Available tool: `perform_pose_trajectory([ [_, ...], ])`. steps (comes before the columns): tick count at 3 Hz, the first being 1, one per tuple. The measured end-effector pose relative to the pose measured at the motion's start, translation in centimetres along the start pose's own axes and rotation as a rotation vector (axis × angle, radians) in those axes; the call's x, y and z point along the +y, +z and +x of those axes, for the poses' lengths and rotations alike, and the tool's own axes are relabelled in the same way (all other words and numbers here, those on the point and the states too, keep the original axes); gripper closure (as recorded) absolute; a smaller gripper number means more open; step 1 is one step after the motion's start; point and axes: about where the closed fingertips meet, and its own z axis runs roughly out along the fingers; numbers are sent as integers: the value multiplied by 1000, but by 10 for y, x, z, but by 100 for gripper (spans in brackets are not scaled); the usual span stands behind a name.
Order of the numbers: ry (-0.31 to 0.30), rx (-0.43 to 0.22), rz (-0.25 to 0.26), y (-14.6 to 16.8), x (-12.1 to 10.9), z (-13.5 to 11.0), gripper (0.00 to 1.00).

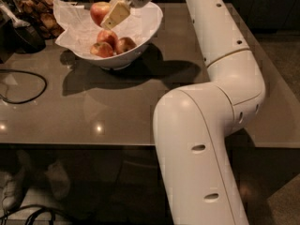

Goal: Pick apple from white bowl

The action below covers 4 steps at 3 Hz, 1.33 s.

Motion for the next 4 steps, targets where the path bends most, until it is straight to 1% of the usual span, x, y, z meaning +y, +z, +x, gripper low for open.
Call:
perform_pose_trajectory([
  [1, -20, 0, 8, -14, 8, -21, 100],
  [2, -57, -36, -10, -26, 22, -44, 100],
  [3, -102, -94, -33, -40, 37, -69, 100],
  [4, -137, -138, -49, -55, 51, -90, 100],
])
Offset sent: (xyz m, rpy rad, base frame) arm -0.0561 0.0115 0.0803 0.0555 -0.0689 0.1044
